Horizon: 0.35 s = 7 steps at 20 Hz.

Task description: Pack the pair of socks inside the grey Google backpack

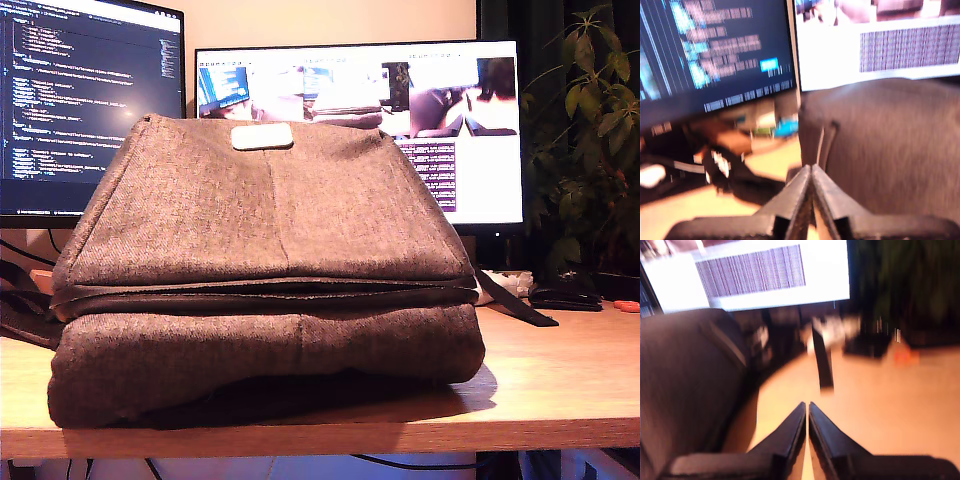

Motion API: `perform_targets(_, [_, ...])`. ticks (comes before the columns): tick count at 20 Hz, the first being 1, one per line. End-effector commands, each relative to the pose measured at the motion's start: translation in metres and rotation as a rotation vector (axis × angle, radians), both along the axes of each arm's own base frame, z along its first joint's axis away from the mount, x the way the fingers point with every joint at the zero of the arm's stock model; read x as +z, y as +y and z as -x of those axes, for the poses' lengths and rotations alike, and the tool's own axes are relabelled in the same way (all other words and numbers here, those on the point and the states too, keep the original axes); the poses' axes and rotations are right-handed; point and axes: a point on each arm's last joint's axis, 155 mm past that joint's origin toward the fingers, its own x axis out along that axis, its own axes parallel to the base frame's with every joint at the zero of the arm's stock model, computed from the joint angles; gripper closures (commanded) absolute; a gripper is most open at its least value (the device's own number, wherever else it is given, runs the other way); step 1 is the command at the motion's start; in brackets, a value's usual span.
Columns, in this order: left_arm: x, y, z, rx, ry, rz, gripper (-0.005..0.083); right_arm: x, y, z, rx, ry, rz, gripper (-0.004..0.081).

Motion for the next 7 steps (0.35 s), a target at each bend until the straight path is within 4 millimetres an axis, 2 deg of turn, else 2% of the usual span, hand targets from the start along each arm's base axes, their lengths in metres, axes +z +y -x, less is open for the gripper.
perform_targets(1, [-0.016, -0.001, 0.001, -0.003, 0.051, -0.006, 0.0795, -0.013, 0.001, 0.003, 0.002, 0.049, -0.009, 0.0781])
perform_targets(5, [-0.041, 0.000, 0.007, -0.003, 0.152, -0.021, 0.0795, -0.041, 0.002, 0.014, 0.001, 0.170, -0.023, 0.0781])
perform_targets(7, [-0.052, 0.001, 0.011, -0.003, 0.197, -0.028, 0.0795, -0.046, 0.002, 0.016, -0.002, 0.192, -0.021, 0.0781])
